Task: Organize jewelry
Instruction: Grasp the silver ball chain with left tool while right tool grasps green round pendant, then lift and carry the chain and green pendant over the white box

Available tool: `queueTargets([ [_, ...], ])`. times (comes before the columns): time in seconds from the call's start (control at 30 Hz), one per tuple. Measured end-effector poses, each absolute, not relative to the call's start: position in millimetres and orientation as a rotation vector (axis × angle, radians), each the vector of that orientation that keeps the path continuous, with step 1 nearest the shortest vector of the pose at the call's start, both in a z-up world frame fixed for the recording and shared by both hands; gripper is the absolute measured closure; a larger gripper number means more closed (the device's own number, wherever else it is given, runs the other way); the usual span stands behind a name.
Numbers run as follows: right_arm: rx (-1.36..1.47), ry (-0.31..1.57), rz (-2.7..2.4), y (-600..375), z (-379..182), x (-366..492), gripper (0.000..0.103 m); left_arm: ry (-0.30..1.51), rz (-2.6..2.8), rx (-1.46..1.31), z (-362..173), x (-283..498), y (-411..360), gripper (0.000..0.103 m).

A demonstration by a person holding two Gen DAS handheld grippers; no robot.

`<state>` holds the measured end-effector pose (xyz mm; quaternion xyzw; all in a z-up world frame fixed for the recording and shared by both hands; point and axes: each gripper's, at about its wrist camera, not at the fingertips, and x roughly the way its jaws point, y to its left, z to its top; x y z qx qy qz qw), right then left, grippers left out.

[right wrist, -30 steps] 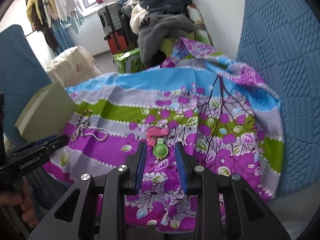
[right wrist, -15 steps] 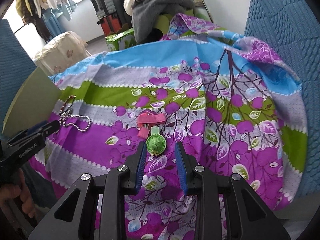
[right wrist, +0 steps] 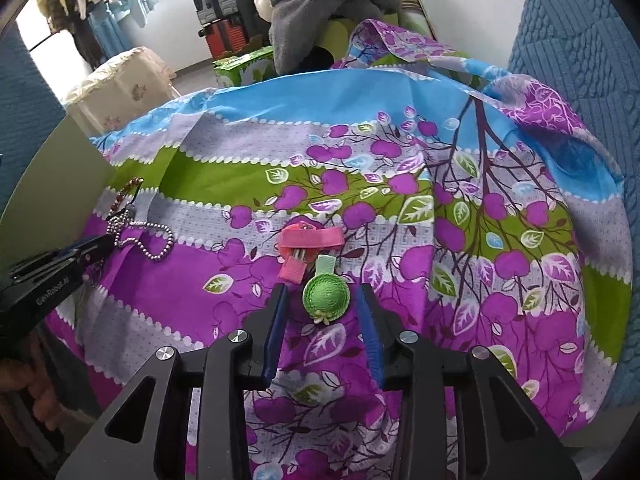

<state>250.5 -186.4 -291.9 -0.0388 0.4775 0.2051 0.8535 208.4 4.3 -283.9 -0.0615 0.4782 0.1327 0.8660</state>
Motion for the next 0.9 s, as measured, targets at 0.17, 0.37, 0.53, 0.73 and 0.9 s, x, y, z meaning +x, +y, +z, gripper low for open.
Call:
queueTargets([
  [0.17, -0.091, 1.001, 0.437, -181.2, -292.8, 251.2, 0.07, 0.999, 0.26, -0.144, -283.5, 207.4, 6.1, 0.097],
  [0.37, -0.105, 1.002, 0.433, -177.0, -293.4, 251.5, 0.081, 0.997, 0.233, -0.182, -287.0, 207.5, 7.3, 0.097],
  [0.53, -0.084, 1.009, 0.431, -180.0, -290.5, 251.4, 0.082, 1.006, 0.182, -0.254, -283.7, 207.6, 10.6, 0.101],
  [0.73, -0.063, 0.981, 0.427, -181.2, -274.4, 246.4, 0.082, 1.001, 0.141, -0.289, -272.5, 203.0, 11.3, 0.101],
  [0.9, -0.054, 0.959, 0.42, -182.7, -260.6, 239.9, 0.081, 0.98, 0.106, -0.304, -256.4, 200.9, 13.4, 0.101],
])
